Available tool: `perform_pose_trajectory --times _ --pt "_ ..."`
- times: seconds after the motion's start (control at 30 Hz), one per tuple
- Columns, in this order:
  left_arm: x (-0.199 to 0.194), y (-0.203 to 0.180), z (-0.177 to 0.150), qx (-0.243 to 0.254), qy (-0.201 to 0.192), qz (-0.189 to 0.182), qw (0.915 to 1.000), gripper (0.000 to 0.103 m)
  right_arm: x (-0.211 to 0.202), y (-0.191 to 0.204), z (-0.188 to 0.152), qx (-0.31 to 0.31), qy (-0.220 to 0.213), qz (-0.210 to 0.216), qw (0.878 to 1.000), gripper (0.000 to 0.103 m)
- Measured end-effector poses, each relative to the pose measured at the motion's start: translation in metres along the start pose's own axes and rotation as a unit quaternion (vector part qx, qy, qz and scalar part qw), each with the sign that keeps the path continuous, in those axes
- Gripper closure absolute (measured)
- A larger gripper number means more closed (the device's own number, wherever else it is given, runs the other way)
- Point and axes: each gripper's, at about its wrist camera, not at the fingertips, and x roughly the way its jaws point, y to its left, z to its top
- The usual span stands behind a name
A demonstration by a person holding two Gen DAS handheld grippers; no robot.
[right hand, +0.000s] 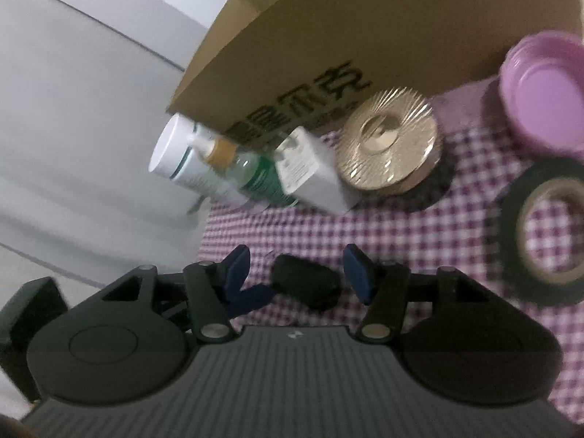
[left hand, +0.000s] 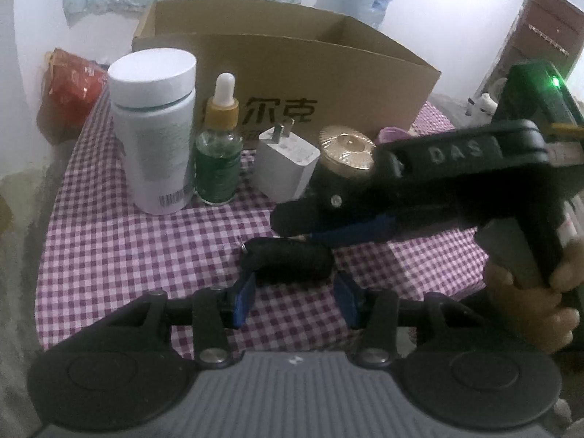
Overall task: Organize rigid objects
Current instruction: 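Return the right tool to the table and grasp the black oval case, then carry the black oval case into the box and open the right gripper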
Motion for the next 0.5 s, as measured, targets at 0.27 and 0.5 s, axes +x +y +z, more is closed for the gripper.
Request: perform_pose_trajectory --times 0.27,0.5 --pt "0.001 0.009 0.003 -0.014 0.003 -0.013 0.9998 0.054 0.0 -0.012 -0.01 0.055 0.025 0.065 0.996 0.061" --pt "-0.004 0.006 0.003 -0.006 -0.002 -0.011 0.9999 0.056 0.01 -0.013 -0.014 0.055 0.026 0.051 0.997 0.075"
